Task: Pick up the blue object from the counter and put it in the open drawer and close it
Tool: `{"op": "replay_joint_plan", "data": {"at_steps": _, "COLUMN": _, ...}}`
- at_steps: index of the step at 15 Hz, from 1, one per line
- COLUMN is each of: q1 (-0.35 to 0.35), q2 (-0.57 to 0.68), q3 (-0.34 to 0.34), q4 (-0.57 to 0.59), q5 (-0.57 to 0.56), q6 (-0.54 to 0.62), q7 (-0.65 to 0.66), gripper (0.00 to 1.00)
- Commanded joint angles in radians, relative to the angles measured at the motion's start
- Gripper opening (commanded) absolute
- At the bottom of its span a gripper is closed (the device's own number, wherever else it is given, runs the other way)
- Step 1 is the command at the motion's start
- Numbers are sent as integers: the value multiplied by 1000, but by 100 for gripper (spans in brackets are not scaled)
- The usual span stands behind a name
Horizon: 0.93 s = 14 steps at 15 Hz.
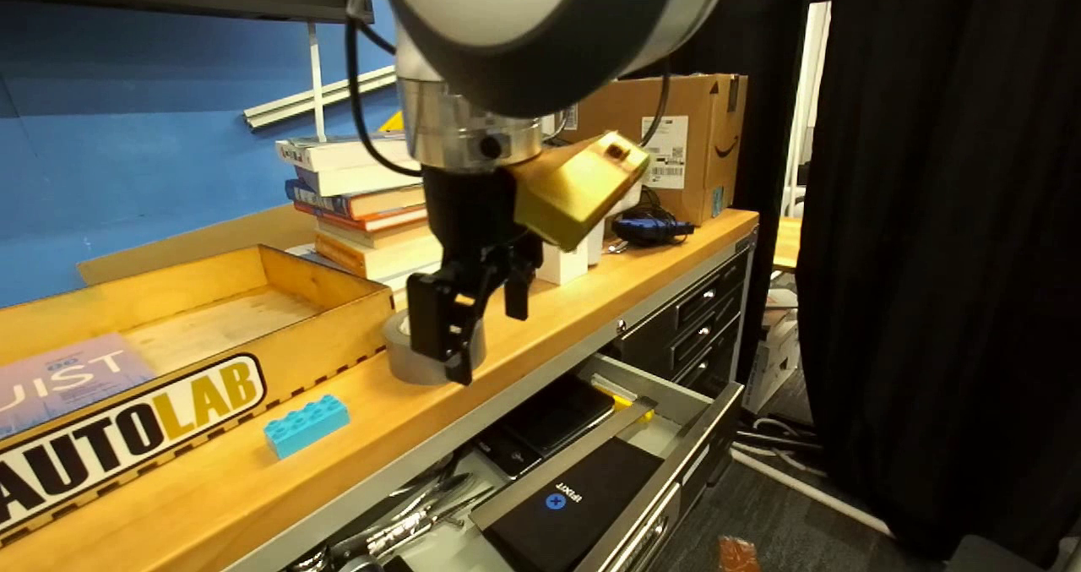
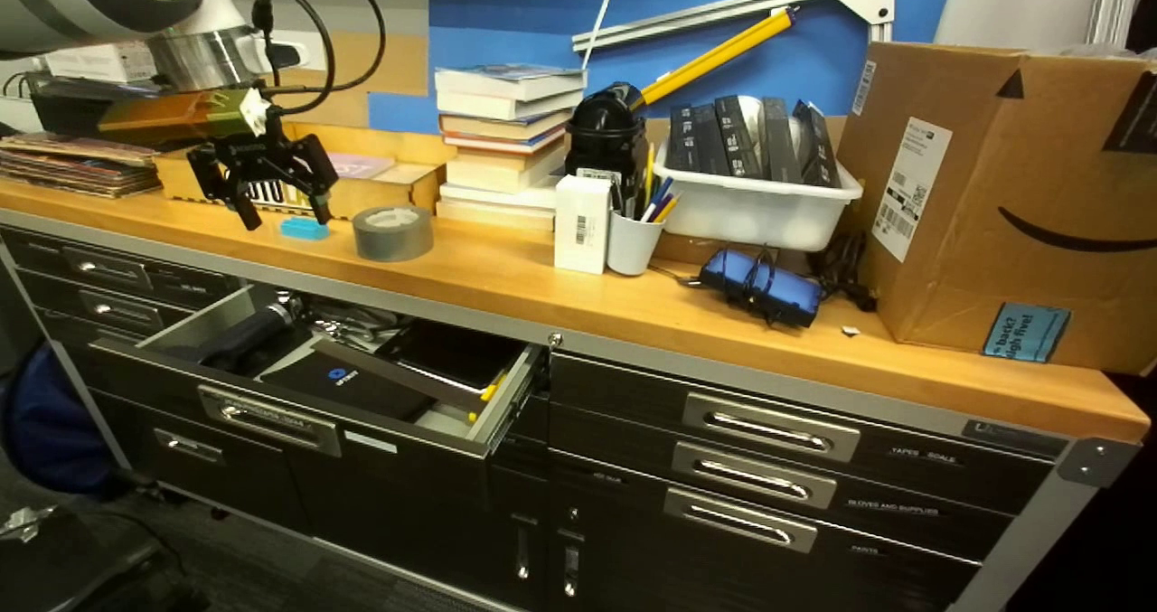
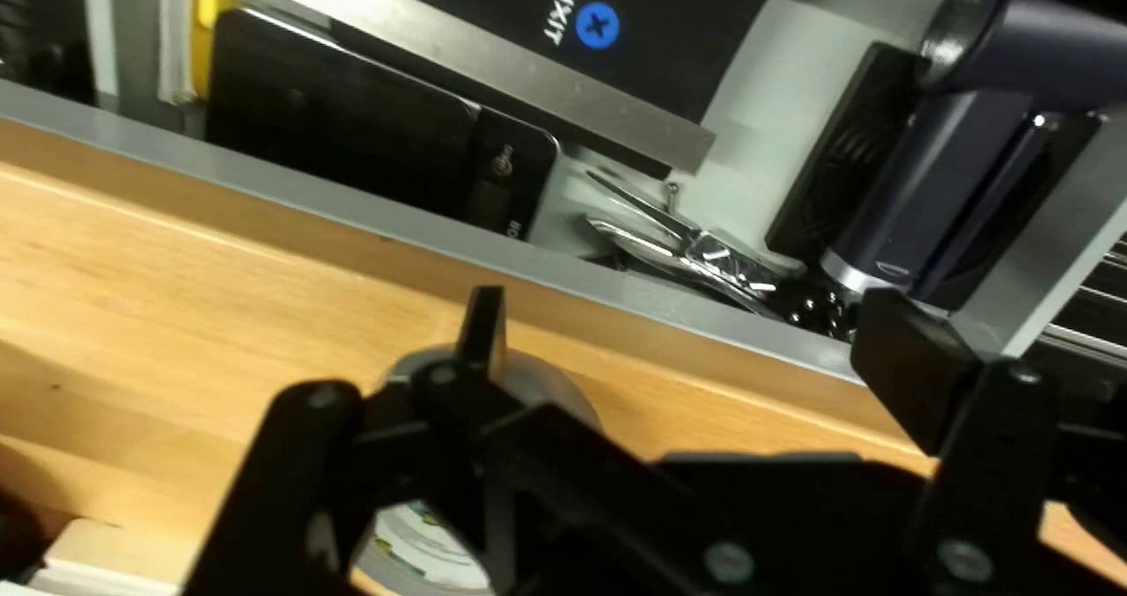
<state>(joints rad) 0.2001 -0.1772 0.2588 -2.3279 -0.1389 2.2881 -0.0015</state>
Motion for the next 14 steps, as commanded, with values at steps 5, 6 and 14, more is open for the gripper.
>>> {"op": "replay_joint_plan", "data": {"at_steps": 5, "q1": 55, "q2": 316, "q3": 13, "q4": 301, "q5": 186, "q6": -48, "q7": -38, "gripper": 100}}
{"op": "replay_joint_plan", "data": {"at_steps": 6, "q1": 61, "q2": 339, "q3": 19, "q4": 322, "q5": 206, "q6": -45, "q7": -41, "gripper": 100}}
{"op": "replay_joint_plan", "data": {"at_steps": 14, "q1": 111, "q2": 472, "q3": 18, "q4": 424, "q5": 162, "q6": 37, "q7": 42, "gripper": 100}}
